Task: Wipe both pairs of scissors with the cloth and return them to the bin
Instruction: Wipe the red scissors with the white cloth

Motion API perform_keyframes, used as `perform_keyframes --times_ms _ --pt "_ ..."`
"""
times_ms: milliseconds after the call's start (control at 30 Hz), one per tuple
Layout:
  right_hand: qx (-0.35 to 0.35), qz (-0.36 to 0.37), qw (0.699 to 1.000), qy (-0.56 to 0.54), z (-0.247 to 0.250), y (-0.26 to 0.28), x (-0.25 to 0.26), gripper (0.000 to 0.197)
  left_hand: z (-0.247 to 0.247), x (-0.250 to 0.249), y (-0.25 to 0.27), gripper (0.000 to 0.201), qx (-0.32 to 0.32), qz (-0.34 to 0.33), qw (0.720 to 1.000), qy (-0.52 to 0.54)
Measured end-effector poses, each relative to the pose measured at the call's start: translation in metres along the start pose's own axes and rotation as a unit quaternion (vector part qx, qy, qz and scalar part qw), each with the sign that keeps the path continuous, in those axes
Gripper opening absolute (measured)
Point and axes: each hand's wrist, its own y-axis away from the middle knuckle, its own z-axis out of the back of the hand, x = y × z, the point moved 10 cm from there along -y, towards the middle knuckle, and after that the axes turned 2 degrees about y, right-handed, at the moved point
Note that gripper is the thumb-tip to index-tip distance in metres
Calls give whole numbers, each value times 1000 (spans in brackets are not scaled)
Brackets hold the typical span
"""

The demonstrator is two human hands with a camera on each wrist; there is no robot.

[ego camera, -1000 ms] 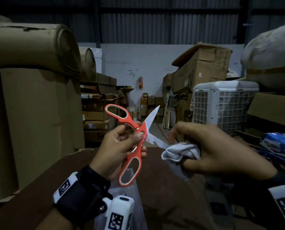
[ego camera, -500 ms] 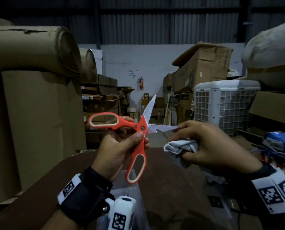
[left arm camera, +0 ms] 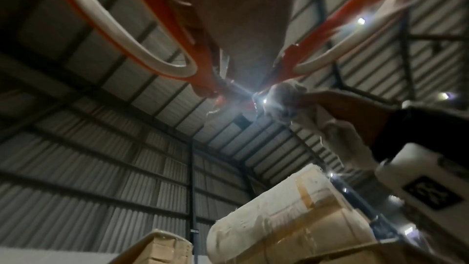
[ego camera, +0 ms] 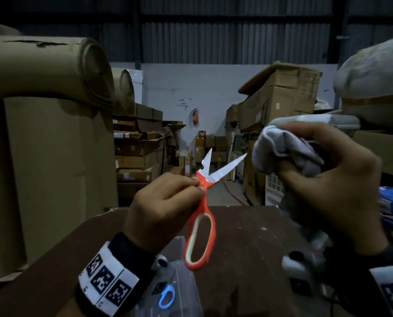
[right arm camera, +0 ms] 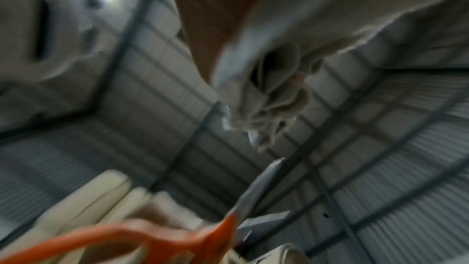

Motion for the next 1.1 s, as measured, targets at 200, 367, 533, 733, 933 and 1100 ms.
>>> perform_keyframes --times_ms 200,367,533,733,933,1100 --pt "61 148 978 133 -56 30 40 36 -10 -24 5 16 49 -101 988 -104" --pt "165 209 948 176 -94 47 43 40 -13 -27 5 14 76 -127 981 -126" --pt "191 207 941 186 -96 46 37 44 -9 -30 4 17 75 -146 979 -125" --pt "226 120 965 61 -93 39 20 39 -10 -20 6 15 100 -124 979 -131" --pt "241 152 950 129 -102 42 10 52 -17 -23 10 9 115 -139 975 -131" --pt "213 218 936 179 -103 45 13 41 -18 -25 10 9 121 -148 973 -128"
